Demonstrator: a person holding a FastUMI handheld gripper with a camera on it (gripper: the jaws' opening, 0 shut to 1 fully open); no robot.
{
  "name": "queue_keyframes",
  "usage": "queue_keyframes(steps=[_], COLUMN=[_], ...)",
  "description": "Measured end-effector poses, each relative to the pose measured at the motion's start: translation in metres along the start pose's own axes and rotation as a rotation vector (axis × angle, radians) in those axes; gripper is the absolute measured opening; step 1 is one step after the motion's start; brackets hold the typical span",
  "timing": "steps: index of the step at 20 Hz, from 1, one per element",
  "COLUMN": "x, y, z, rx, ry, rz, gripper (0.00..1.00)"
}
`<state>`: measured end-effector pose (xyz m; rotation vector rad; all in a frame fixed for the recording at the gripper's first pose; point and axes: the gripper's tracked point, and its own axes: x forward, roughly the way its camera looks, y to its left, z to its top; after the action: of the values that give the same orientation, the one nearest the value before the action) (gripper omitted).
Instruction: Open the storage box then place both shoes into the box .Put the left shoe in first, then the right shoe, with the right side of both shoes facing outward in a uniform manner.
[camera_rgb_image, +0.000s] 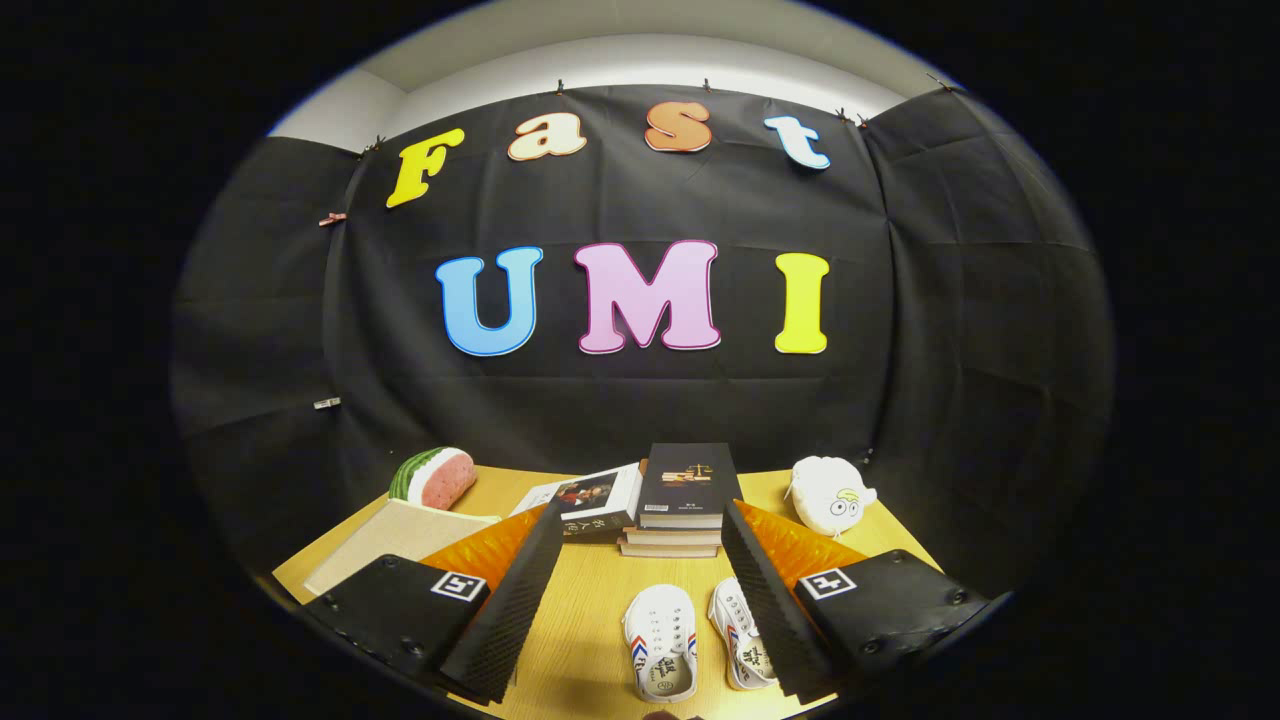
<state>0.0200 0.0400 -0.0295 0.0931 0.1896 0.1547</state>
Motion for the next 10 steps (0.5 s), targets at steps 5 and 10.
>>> queue_keyframes(steps=[5,10], x=[0.015,0.031], y=[0.029,0.075], z=[-0.013,-0.041], rx=[0.074,0.232], ry=[0.106,0.306], rz=[0.140,0.316], gripper=[0.98,0.98])
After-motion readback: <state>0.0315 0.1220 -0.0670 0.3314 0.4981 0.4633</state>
